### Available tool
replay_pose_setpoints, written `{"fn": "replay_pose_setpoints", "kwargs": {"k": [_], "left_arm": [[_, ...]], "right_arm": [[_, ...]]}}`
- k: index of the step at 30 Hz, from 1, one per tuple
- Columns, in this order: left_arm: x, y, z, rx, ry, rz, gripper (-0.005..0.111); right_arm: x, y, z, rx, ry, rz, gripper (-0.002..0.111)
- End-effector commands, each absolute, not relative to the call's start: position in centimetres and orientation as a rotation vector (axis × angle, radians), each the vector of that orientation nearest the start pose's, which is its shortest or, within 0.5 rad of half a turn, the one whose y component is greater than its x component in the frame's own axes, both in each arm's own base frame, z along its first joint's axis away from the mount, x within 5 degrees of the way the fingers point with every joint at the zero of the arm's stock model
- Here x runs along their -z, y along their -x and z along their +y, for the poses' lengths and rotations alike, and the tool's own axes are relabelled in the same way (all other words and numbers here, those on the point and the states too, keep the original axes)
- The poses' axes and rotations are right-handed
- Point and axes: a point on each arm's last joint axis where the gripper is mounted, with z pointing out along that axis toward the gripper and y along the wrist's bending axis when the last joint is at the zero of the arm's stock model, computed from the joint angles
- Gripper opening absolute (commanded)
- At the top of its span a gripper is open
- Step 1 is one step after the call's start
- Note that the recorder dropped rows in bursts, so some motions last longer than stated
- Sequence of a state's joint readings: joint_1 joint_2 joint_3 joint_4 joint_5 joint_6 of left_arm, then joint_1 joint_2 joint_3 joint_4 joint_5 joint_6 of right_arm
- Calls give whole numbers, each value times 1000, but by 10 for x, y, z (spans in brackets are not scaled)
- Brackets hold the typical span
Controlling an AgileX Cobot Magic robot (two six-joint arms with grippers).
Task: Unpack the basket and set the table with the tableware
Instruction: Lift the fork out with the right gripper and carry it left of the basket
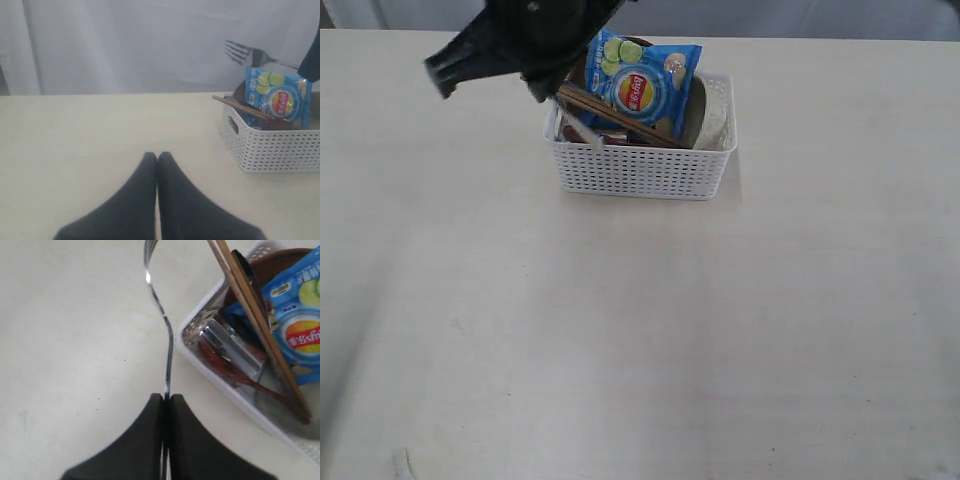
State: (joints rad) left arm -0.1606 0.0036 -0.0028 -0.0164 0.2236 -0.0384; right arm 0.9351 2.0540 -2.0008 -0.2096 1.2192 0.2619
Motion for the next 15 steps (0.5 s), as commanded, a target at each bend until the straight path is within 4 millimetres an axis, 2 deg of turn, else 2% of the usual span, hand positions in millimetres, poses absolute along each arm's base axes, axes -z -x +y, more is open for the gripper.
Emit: {"fn": "replay_pose_setpoints", "kwargs": {"k": [1, 4, 6, 11, 15], "left_arm": [[-194, -55, -9, 167, -92, 1697, 0], [-194, -55, -9, 167, -92, 1697, 0], [-194, -55, -9, 167, -92, 1697, 0], [-194, -55, -9, 167, -92, 1697, 0], [-194, -55, -9, 167, -92, 1697, 0]], "right_arm": [[-277, -242, 389, 17, 791, 2557, 0], [-254, -222, 410, 54, 790, 2565, 0], [-237, -216, 419, 91, 783, 2575, 0], [-191, -217, 428, 160, 688, 2658, 0], [-173, -219, 429, 194, 607, 2682, 0]]}}
